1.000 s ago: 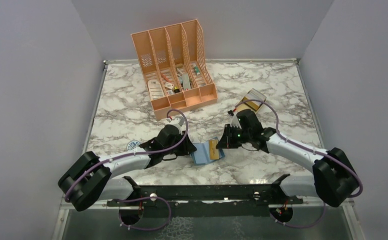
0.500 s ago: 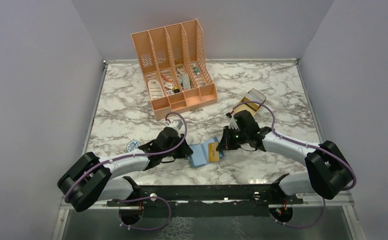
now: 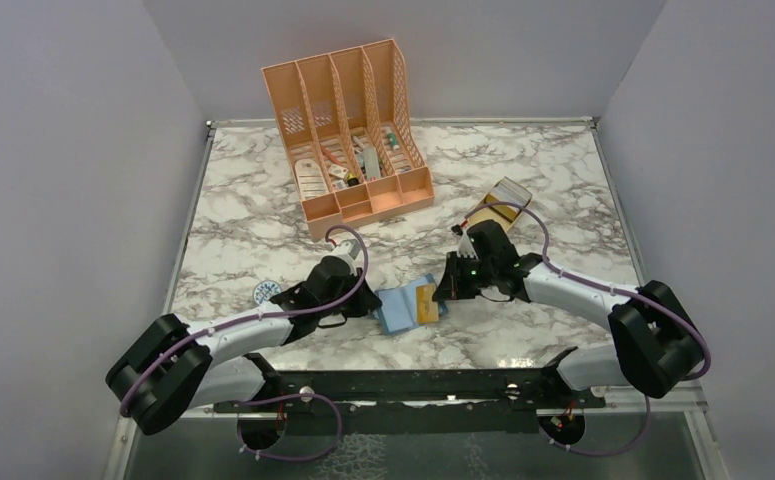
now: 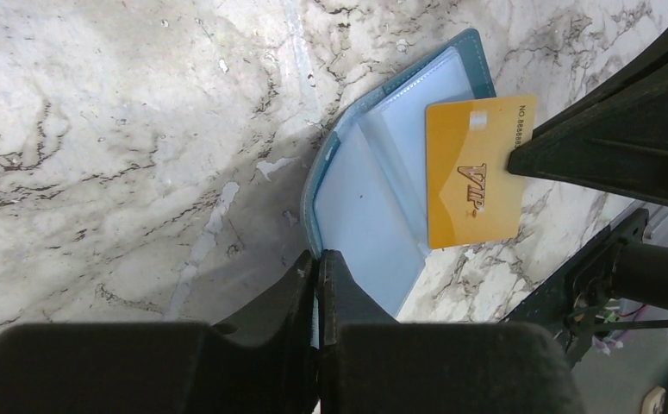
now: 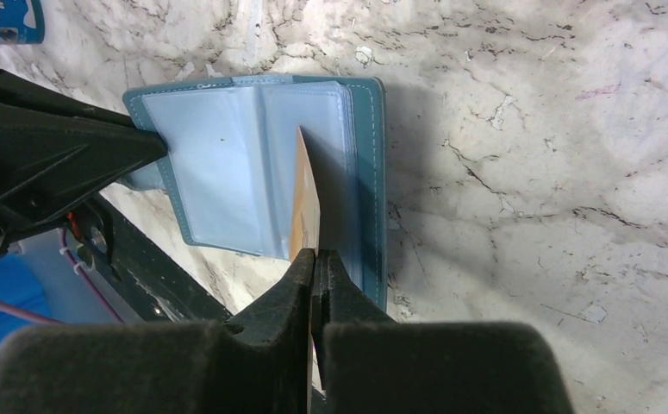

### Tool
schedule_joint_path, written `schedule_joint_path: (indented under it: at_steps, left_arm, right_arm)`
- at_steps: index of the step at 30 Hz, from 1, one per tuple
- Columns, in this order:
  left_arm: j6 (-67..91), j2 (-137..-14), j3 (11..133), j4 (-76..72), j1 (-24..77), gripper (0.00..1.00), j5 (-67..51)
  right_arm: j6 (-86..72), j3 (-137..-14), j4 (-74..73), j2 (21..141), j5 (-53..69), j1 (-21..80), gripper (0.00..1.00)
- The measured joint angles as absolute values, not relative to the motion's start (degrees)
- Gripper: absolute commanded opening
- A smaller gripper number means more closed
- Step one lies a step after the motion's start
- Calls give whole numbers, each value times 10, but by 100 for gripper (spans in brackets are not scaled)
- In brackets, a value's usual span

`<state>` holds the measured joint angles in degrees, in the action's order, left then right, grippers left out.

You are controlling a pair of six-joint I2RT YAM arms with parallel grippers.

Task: Put the credit cards into the card holder
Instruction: Insert the credit card into the card holder.

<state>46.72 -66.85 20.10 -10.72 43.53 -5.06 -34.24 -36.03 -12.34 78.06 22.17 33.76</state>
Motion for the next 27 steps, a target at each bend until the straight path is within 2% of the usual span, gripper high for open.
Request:
schedule_joint_path:
  at_steps: [2, 12, 27]
  left_arm:
    - [467, -669, 200, -108, 435, 0, -51]
    - [455, -691, 200, -125, 435, 0, -51]
    - [443, -698, 200, -134, 432, 0, -51]
  right_arm:
    - [-343, -360, -122, 781, 223, 337, 1]
    - [-366, -359, -72, 776, 249, 336, 1]
    - [-366, -359, -6, 846, 277, 334, 1]
